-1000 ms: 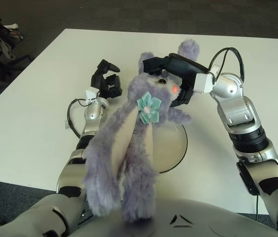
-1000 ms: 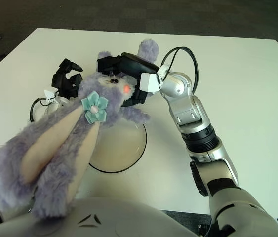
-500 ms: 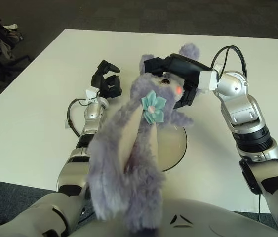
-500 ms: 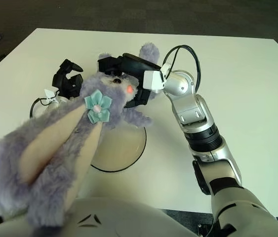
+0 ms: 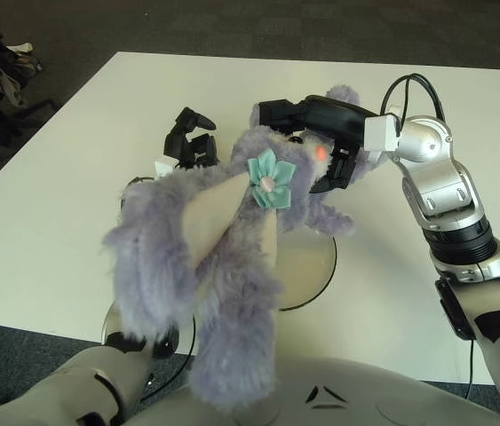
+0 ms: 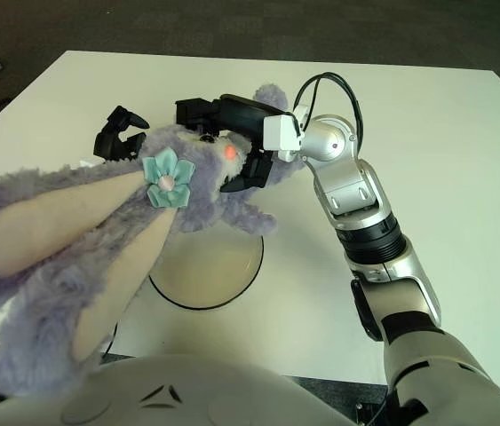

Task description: Put the doll into the plate.

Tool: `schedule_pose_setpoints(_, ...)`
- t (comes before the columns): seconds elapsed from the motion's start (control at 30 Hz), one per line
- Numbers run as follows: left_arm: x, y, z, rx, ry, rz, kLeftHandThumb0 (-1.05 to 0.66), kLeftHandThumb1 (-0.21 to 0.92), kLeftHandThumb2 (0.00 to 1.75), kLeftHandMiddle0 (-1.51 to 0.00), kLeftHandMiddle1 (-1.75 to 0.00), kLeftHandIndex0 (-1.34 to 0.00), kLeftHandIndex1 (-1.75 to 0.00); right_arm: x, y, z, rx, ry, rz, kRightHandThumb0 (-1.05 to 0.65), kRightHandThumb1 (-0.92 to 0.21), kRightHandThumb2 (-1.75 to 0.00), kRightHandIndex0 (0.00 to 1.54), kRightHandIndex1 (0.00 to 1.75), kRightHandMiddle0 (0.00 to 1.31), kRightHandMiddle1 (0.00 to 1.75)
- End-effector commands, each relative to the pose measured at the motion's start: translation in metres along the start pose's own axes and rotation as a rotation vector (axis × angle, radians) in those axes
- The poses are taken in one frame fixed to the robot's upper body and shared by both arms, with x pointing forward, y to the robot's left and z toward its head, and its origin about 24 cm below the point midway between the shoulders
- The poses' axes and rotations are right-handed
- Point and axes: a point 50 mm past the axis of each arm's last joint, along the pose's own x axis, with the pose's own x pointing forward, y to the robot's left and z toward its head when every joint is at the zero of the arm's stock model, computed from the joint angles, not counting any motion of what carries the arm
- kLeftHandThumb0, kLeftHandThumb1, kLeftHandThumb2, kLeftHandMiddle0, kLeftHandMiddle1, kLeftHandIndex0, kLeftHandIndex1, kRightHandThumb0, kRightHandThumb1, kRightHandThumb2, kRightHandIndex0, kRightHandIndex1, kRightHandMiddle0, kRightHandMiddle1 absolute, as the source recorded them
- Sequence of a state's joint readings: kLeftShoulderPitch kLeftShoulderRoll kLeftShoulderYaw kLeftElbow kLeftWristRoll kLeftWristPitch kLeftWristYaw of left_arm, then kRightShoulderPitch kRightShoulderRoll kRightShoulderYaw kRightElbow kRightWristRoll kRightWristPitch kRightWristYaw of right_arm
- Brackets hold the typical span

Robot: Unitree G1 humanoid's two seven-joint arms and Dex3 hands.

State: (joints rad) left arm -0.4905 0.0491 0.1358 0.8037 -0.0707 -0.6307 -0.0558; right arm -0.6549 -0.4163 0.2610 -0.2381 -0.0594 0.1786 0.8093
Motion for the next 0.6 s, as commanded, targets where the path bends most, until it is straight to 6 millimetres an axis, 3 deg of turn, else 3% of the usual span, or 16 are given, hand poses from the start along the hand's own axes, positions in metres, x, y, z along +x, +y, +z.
schedule_pose_setpoints(0.0, -0.0369, -0.0022, -0.0349, 0.000, 0.150, 0.013, -0.43, 0.47, 1.12, -1.13, -1.75, -0.49, -1.75, -0.0008, -0.0063, 0.0027, -0.028, -0.012, 0.008, 0.57, -0.05, -1.63, 0.82, 1.75, 0.05, 1.33)
schedule_pose_setpoints(0.57, -0.0364, -0.0025, -0.0338, -0.005, 0.142, 0.006, -0.43, 0.49, 1.10, -1.10, -1.75, -0.48, -1.75, -0.0022, -0.0077, -0.0011, -0.039, -0.005, 0.040, 0.59, -0.05, -1.64, 0.84, 1.75, 0.00, 1.14)
